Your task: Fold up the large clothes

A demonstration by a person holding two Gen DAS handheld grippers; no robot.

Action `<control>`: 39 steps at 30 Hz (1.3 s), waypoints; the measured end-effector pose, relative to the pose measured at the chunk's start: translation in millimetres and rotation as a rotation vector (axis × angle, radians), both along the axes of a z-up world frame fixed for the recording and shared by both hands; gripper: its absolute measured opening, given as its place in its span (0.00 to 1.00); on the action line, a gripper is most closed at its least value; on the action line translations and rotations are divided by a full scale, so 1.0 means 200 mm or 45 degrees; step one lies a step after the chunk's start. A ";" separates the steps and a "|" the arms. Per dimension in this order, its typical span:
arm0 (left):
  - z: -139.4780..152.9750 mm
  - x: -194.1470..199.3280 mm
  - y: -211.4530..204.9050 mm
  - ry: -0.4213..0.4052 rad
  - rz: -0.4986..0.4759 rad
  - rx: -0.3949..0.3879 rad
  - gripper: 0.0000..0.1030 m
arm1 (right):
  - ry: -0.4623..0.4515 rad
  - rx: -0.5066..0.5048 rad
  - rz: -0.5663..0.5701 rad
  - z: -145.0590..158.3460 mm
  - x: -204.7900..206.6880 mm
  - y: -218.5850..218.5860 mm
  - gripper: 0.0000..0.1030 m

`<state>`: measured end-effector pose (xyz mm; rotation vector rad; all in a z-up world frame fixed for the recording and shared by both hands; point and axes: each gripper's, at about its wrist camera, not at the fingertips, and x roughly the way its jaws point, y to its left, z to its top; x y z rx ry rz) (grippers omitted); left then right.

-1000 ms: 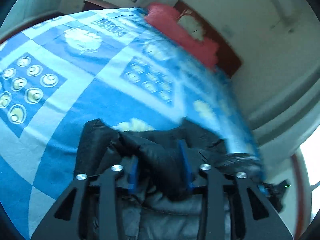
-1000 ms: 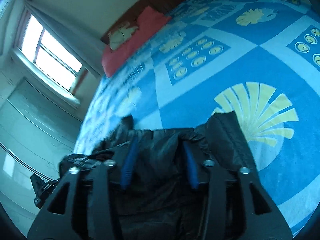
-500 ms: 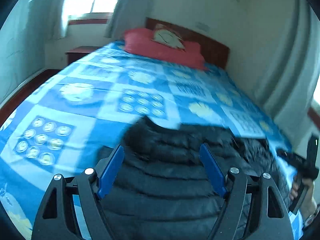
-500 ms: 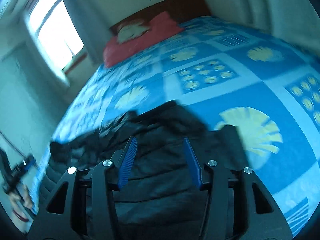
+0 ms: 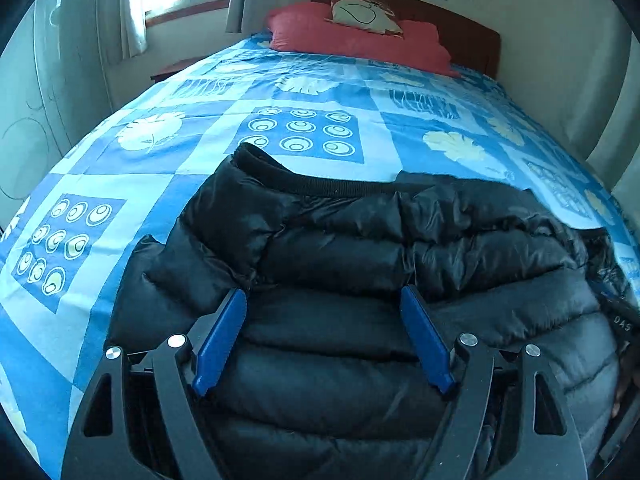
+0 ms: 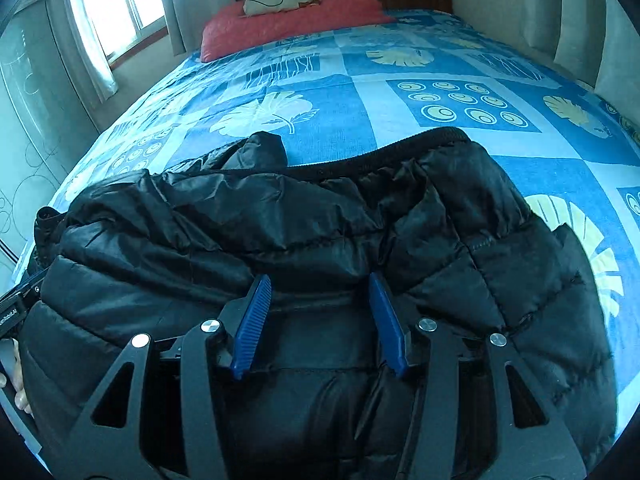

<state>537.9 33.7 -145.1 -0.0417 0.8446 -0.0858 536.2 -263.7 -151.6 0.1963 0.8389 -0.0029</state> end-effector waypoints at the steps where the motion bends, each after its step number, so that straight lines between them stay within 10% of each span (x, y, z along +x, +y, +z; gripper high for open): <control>1: -0.01 0.00 -0.01 -0.003 0.003 0.017 0.75 | -0.003 -0.005 -0.002 0.00 0.00 0.00 0.49; 11: 0.28 -0.24 -0.23 -0.192 -0.173 0.005 0.75 | -0.134 0.015 0.062 0.19 -0.17 0.12 0.49; 23: -0.01 -0.17 -0.49 -0.032 -0.231 0.176 0.75 | -0.084 -0.178 0.160 0.06 -0.17 0.36 0.49; 31: 0.21 -0.34 -0.12 -0.134 -0.135 0.003 0.75 | -0.131 -0.176 0.031 0.22 -0.38 -0.01 0.58; 39: 0.06 -0.31 0.13 -0.059 -0.005 -0.042 0.75 | -0.074 -0.141 -0.040 0.04 -0.38 -0.16 0.59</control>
